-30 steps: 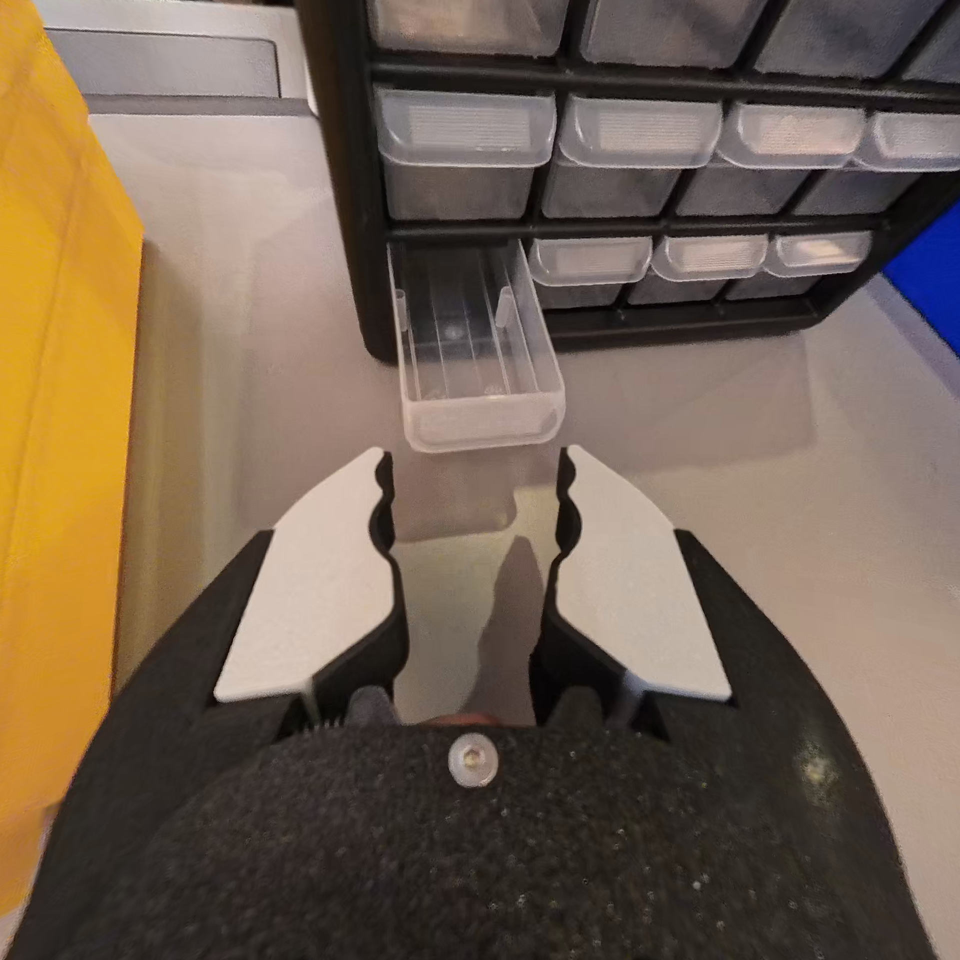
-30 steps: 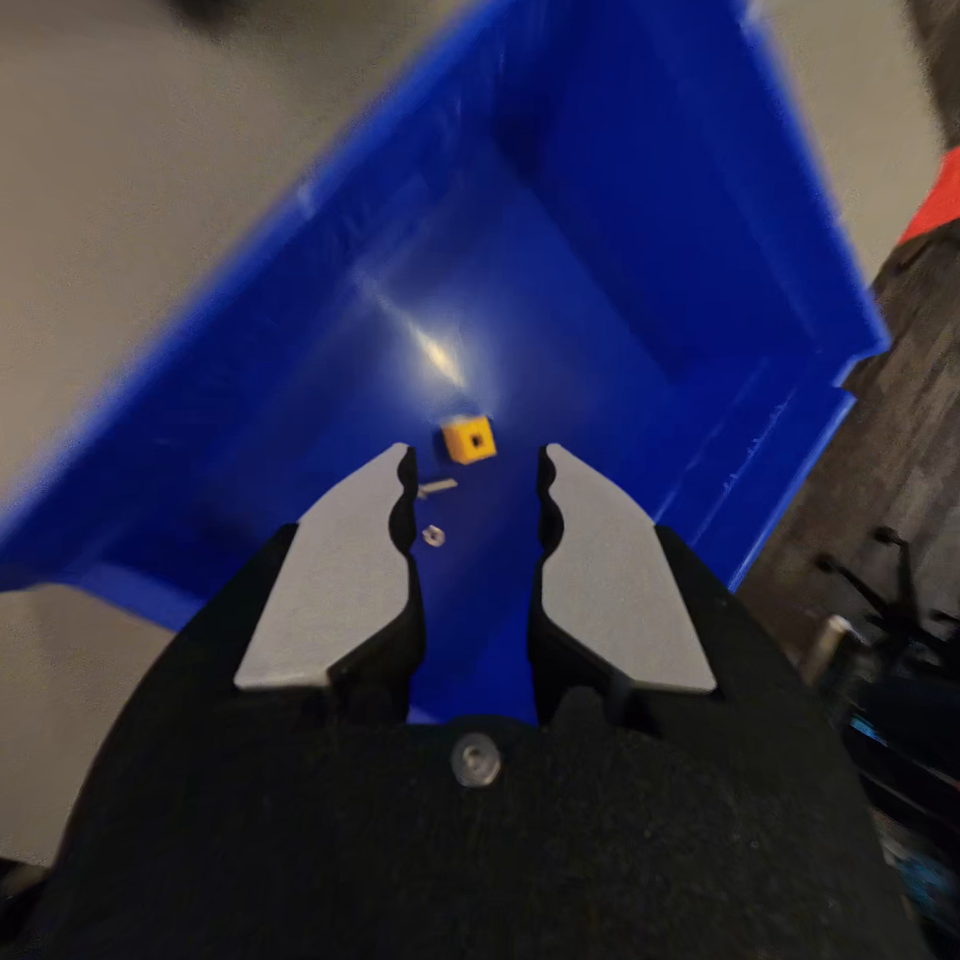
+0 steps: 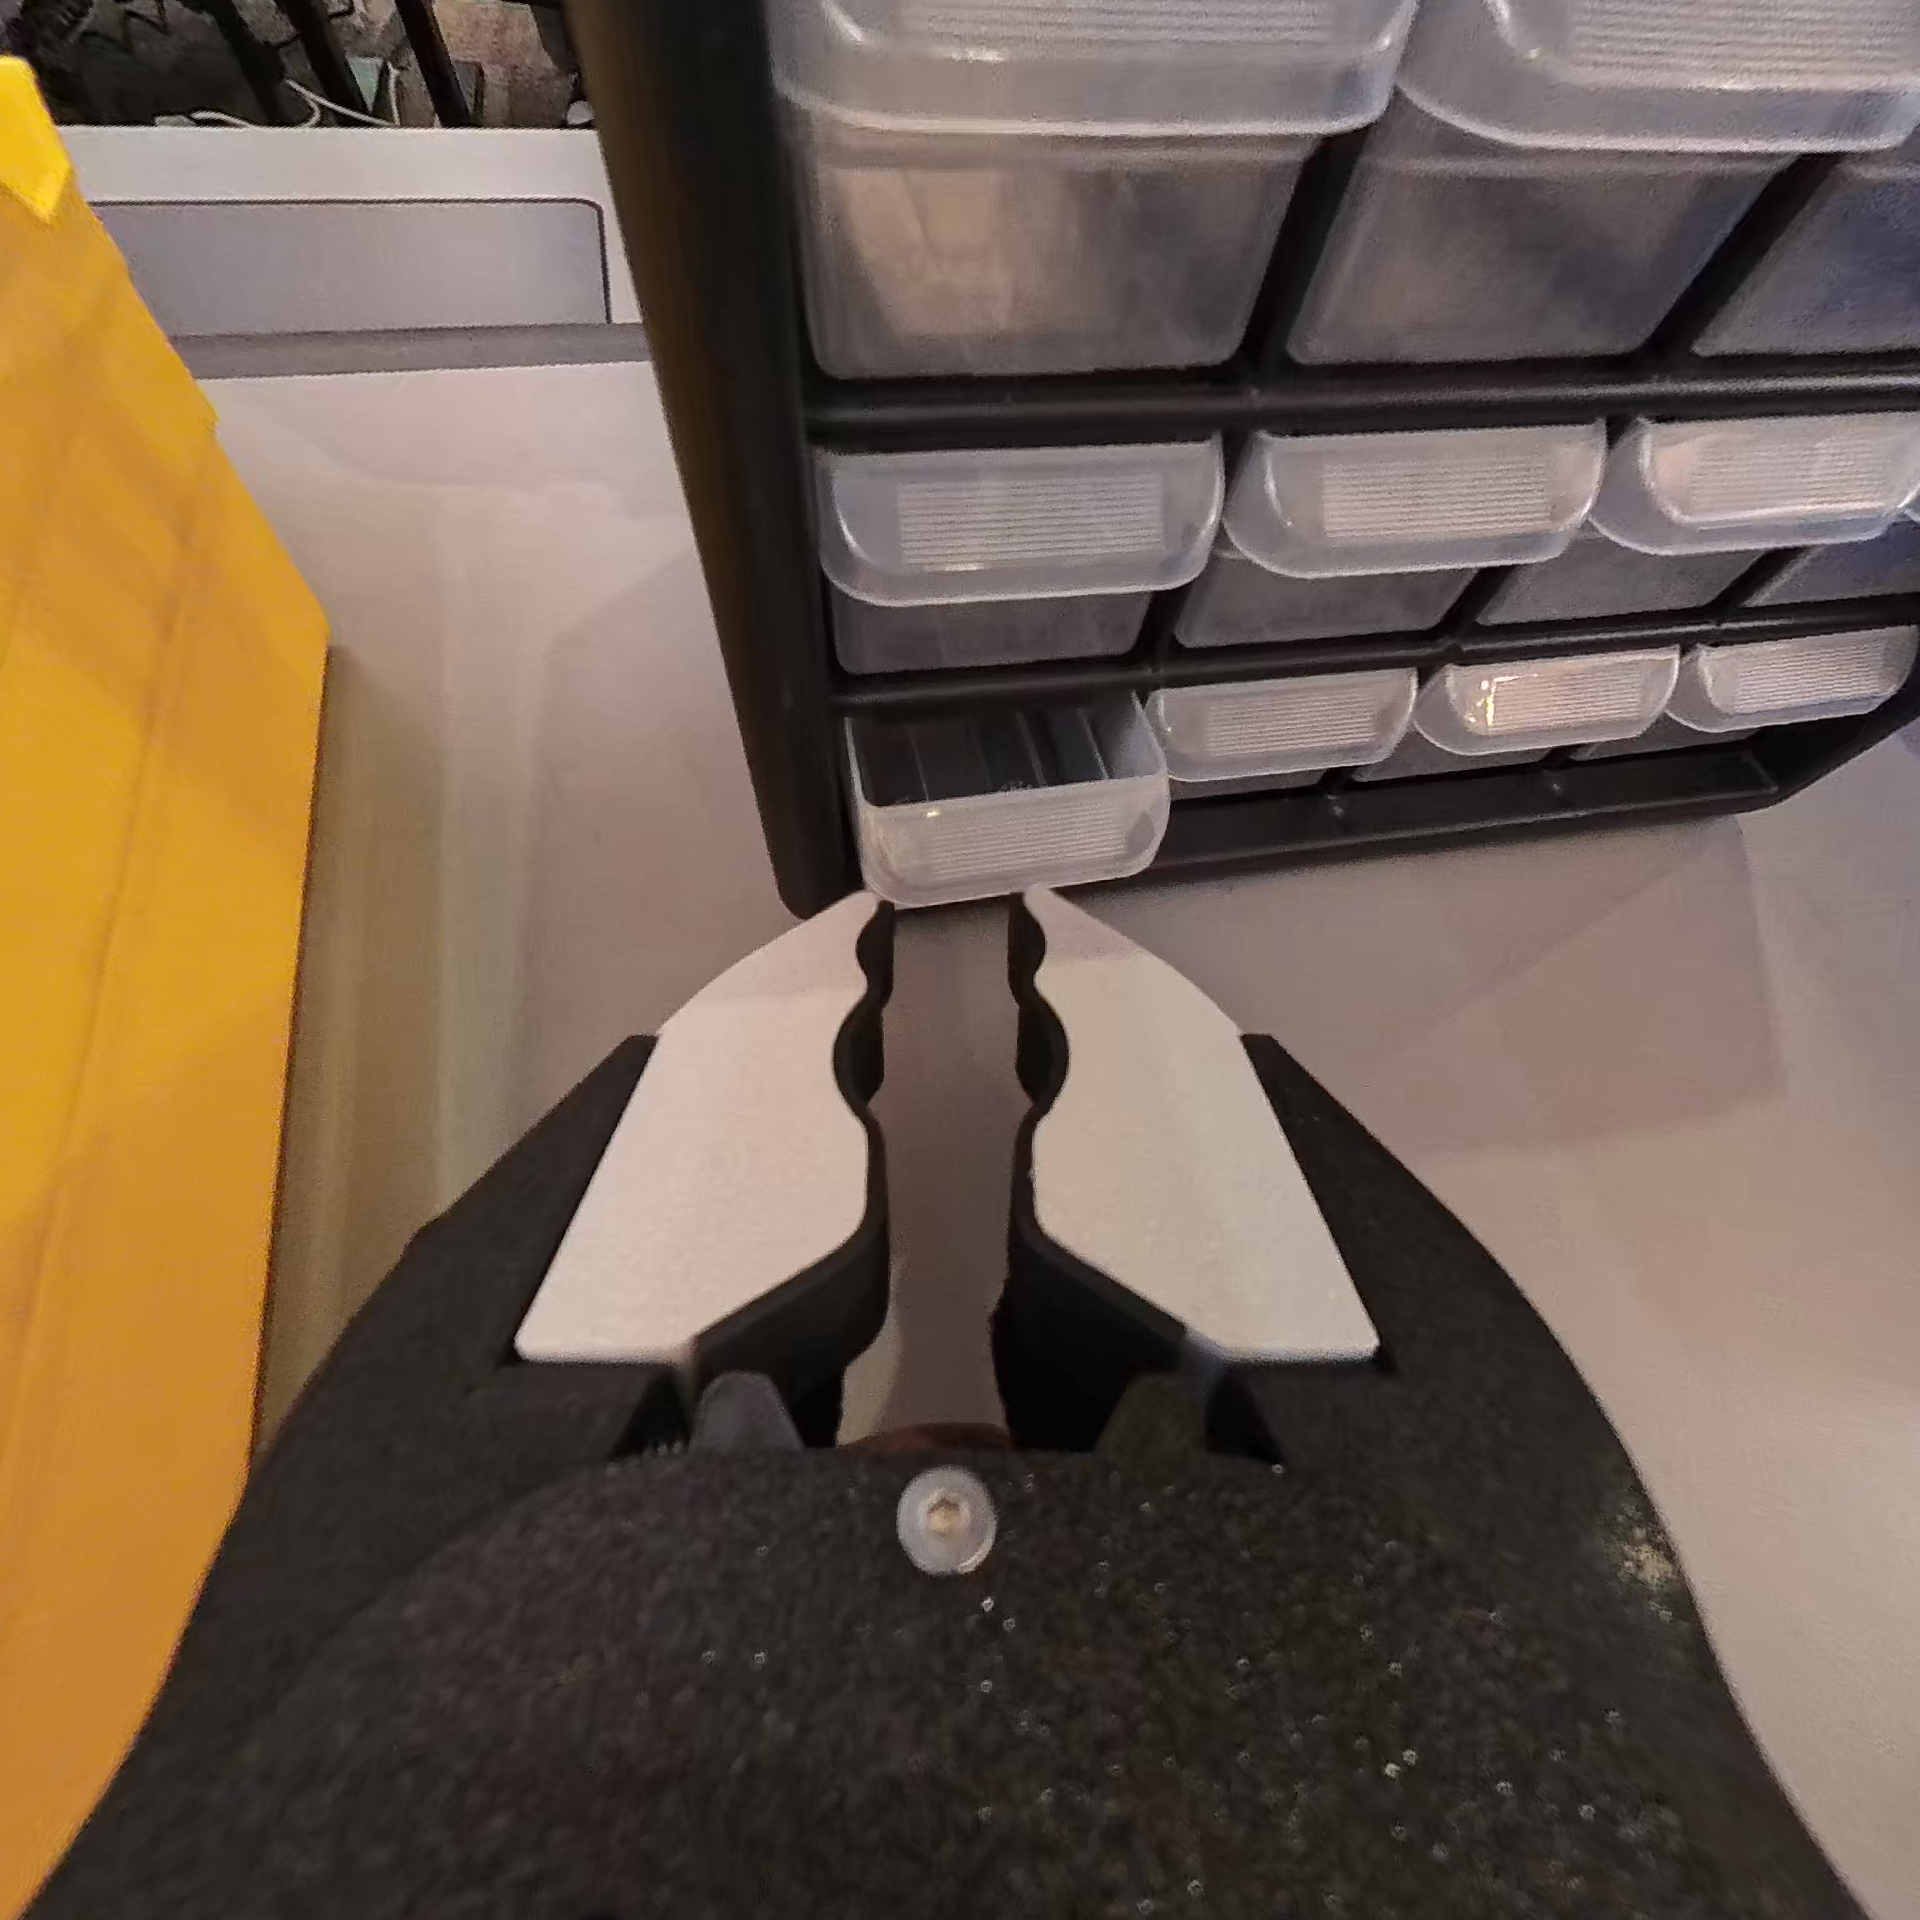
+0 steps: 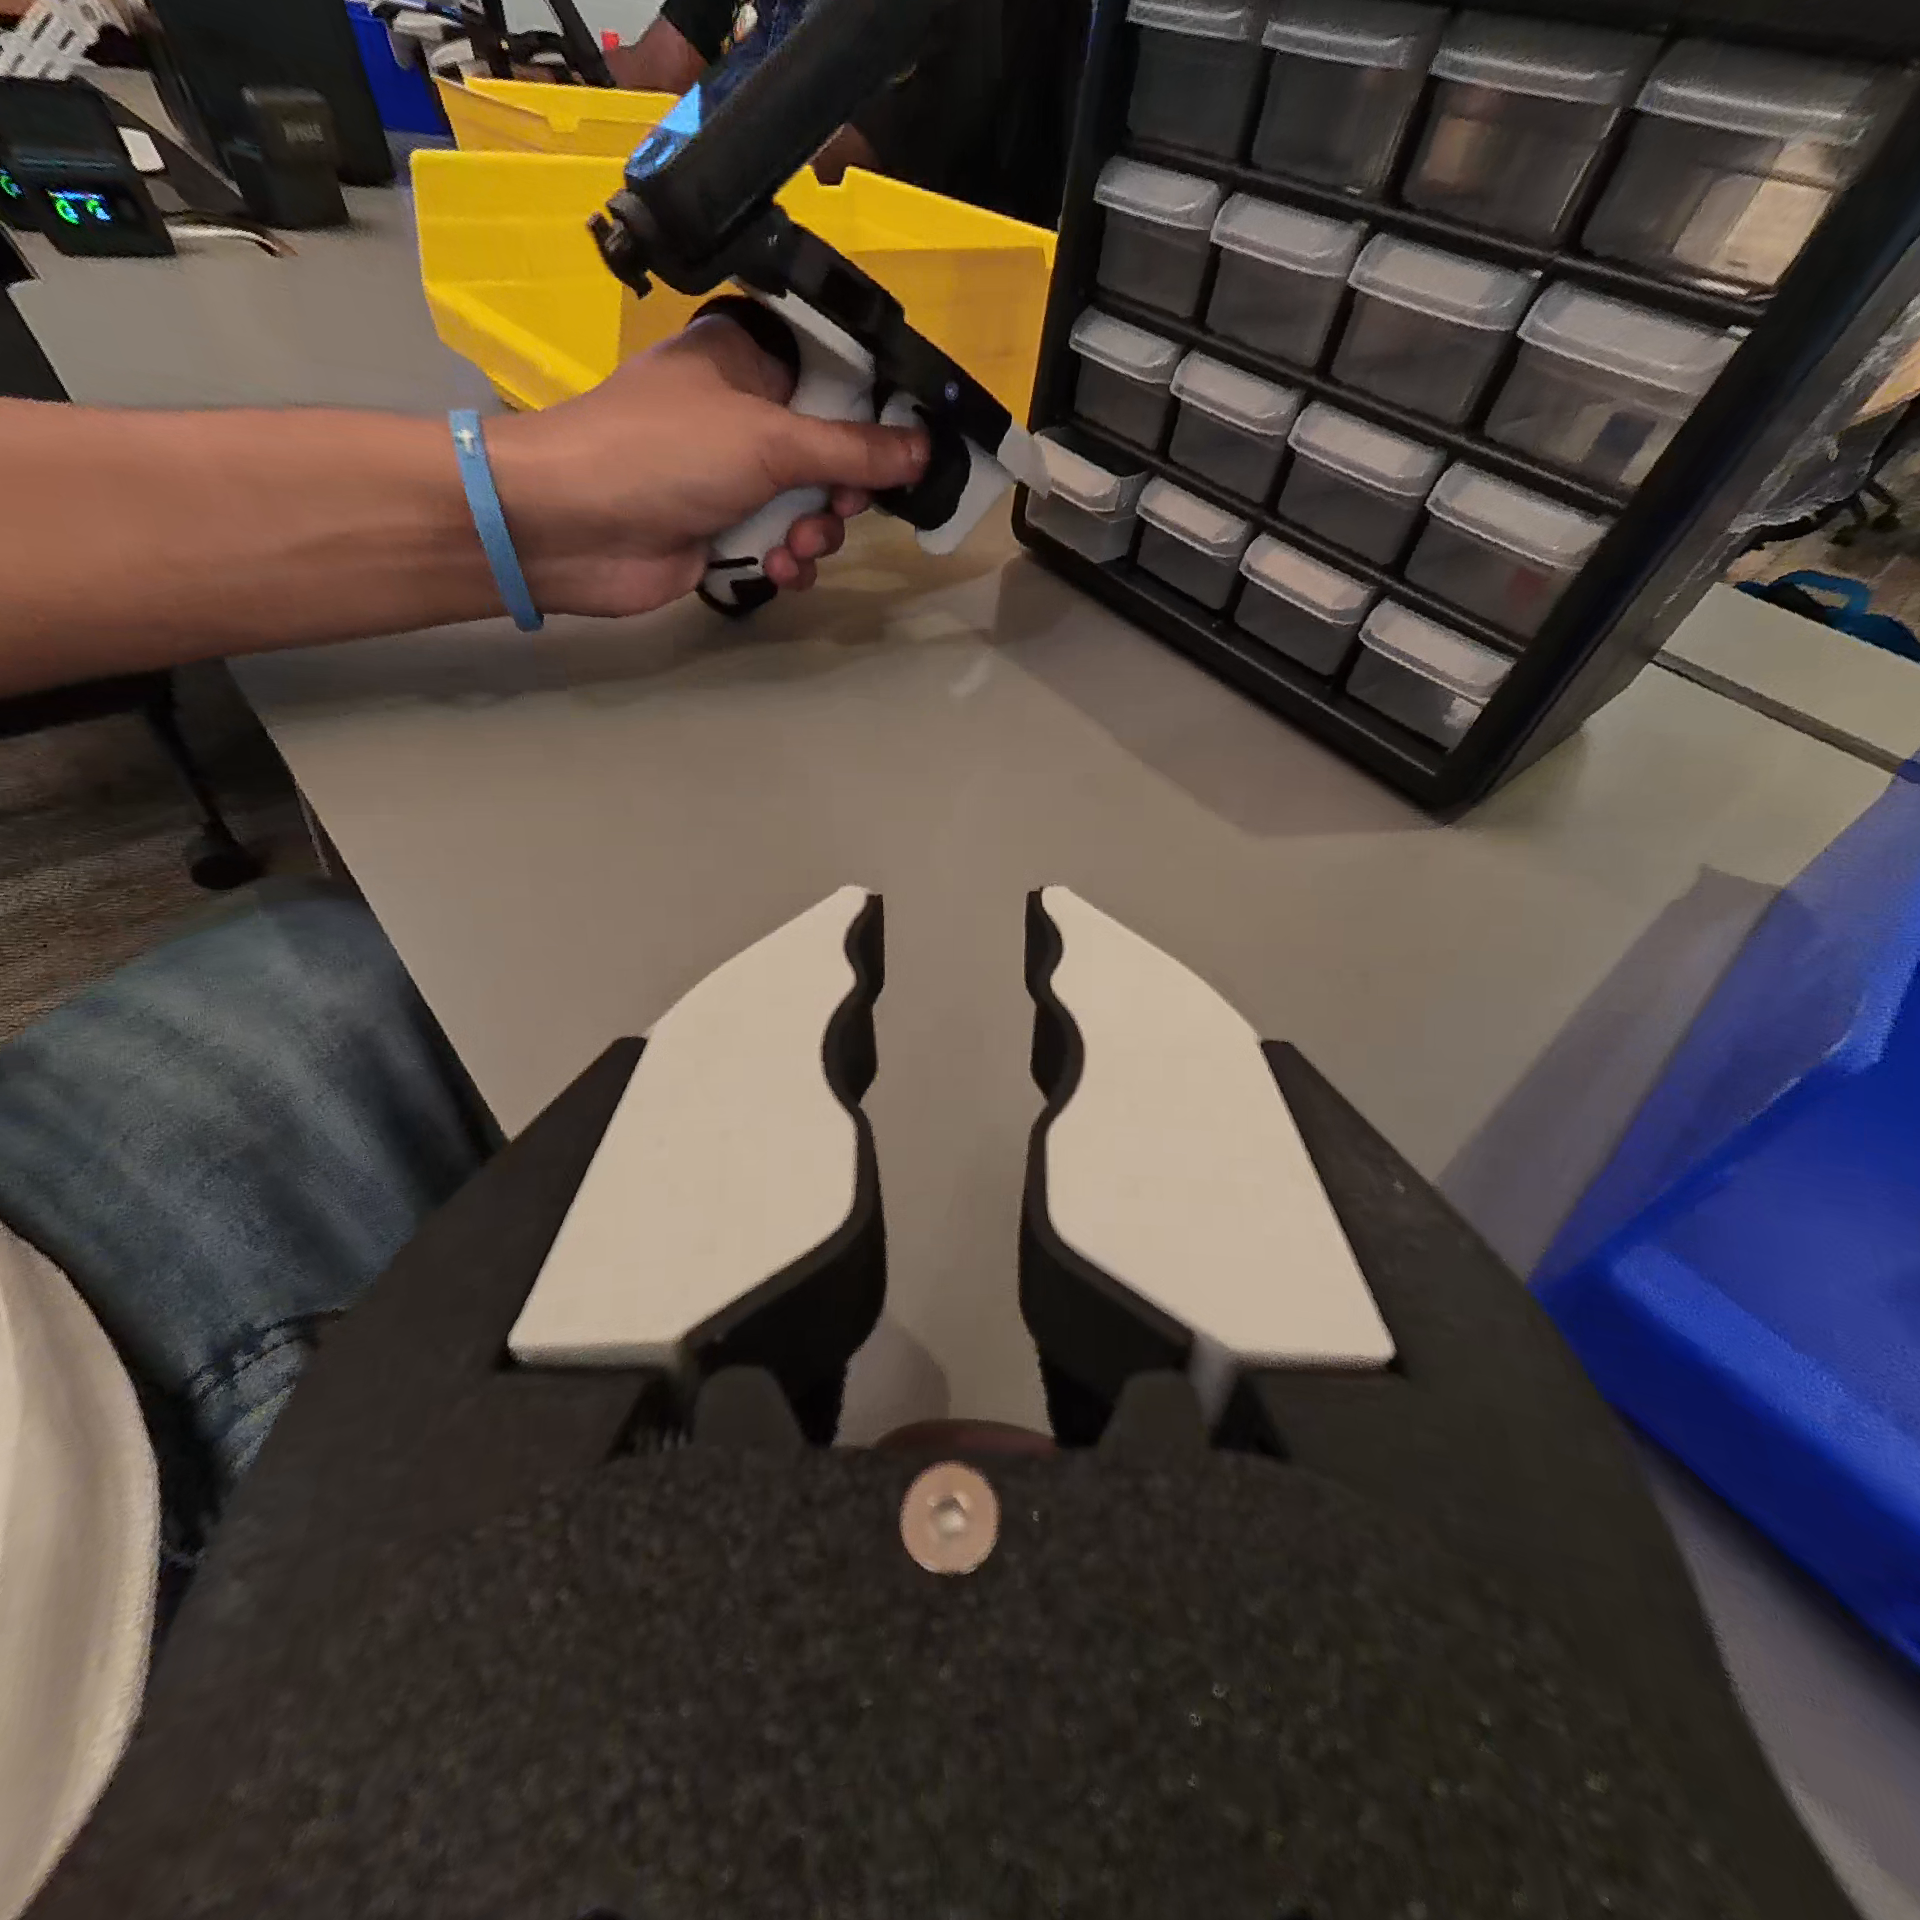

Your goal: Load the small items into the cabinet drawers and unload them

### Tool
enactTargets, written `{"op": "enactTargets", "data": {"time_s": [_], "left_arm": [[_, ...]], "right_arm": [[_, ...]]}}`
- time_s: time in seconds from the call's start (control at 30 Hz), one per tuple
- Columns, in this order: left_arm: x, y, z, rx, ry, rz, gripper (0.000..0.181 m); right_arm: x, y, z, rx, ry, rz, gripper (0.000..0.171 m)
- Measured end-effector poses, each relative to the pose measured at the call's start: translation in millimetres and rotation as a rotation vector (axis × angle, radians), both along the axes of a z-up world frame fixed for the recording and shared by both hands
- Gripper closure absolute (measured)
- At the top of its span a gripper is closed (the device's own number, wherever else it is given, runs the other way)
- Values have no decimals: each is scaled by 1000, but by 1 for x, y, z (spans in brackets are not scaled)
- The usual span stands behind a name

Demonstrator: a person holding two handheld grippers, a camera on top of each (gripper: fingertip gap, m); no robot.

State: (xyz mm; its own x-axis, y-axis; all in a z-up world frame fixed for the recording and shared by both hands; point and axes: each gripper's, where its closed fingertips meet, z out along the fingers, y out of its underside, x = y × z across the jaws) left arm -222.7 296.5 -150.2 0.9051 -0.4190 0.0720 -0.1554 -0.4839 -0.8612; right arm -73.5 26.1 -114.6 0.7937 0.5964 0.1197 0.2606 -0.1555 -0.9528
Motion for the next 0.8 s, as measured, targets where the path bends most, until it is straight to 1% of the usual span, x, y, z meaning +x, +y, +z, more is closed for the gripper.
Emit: {"op": "enactTargets", "data": {"time_s": [0.17,0.2,0.27,0.3,0.43,0.63,0.8], "left_arm": [[0,-16,0,-5,1,-6,161],[1,-19,2,0,-7,-10,163],[4,-22,9,28,-18,-22,176],[6,-20,12,52,-13,-29,179],[12,-8,15,129,66,-40,178],[19,9,12,179,178,-20,172],[22,15,12,178,184,-15,170]], "right_arm": [[8,-2,7,18,34,-22,147],[11,-1,8,17,44,-29,147],[17,2,9,12,68,-40,147],[20,3,10,11,81,-47,147],[33,4,13,-2,137,-85,147],[45,1,15,-11,174,-120,147],[41,4,12,-17,154,-115,147]]}}
